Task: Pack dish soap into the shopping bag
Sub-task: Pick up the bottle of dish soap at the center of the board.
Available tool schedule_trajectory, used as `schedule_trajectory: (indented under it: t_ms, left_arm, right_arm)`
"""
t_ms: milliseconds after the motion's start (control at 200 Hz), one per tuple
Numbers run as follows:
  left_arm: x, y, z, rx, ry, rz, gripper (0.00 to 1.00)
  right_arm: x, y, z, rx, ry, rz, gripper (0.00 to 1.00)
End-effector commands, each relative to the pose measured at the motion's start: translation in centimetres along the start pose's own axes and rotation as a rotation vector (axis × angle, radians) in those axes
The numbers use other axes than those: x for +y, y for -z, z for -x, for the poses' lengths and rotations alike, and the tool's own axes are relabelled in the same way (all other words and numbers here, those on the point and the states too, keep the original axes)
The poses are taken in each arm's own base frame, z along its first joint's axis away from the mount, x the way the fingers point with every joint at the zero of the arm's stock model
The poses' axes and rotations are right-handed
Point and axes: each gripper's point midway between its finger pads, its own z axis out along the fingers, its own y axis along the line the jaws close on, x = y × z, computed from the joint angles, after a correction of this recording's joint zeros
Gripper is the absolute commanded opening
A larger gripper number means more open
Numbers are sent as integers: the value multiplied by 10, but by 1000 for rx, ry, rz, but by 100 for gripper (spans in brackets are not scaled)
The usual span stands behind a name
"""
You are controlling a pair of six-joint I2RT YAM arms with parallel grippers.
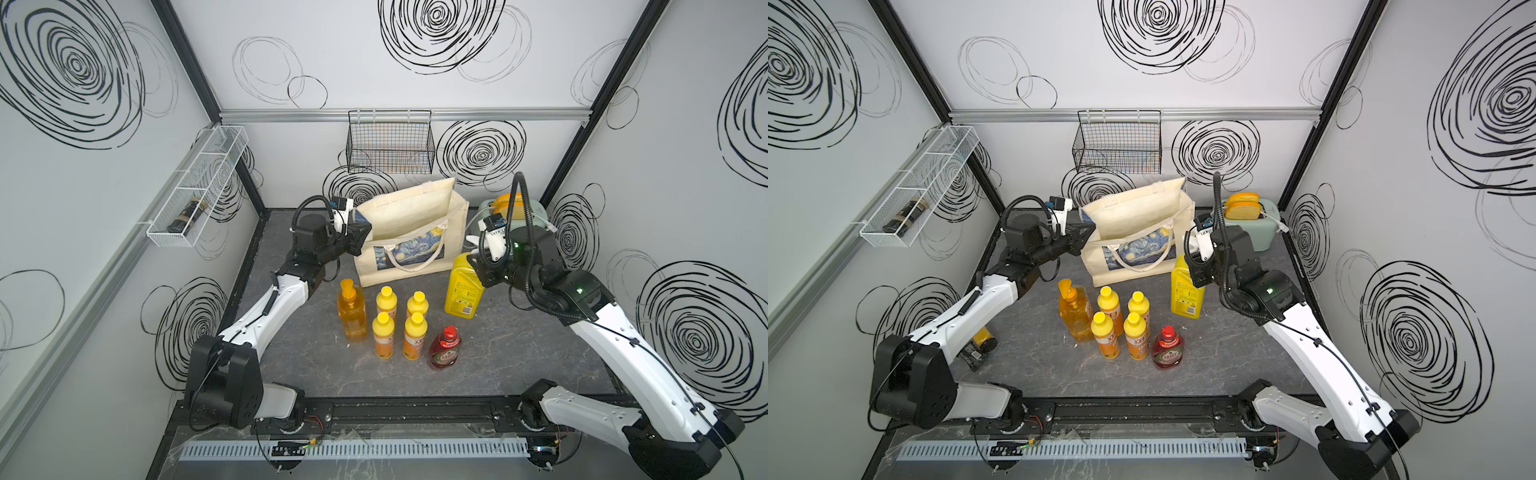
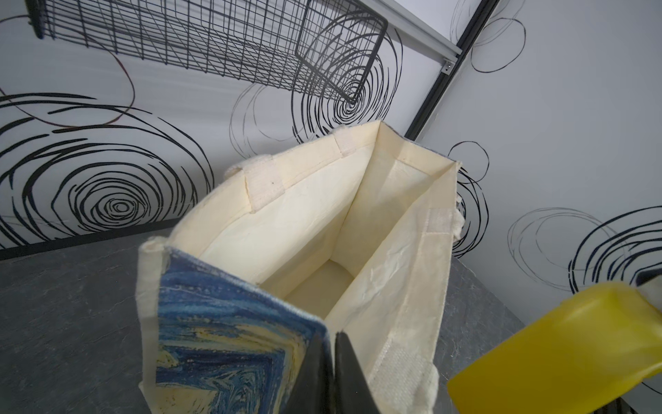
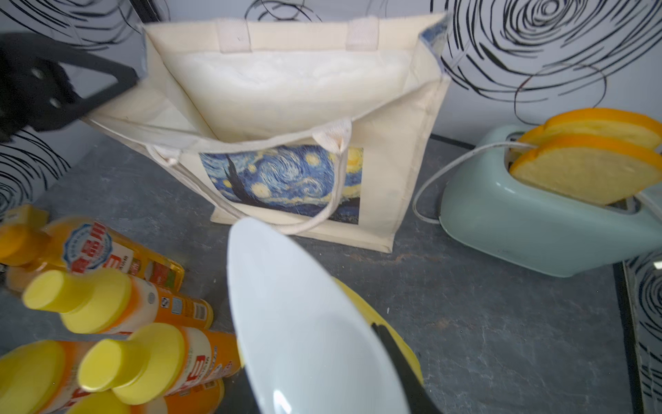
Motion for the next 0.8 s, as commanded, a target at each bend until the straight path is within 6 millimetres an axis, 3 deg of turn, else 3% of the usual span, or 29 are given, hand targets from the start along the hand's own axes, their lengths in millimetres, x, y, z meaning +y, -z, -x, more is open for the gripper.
schedule_trajectory:
  t_ms: [0,280,440,796]
  left_arm:
    - [-12,-2,4,-10,-49,-36,12]
    - [-21,-8,-7,22,-68,-53,12]
    - [-26,-11,-16,53,-90,-67,11]
    - [-22,-13,-26,88,-111,-31,9]
  right_arm:
    - [20,69,121,-422,8,108,0]
    - [47,107,194,-589,64,244,0]
    - [68,122,225,-675,103,355,0]
    - [85,104,270,-770,187,408,0]
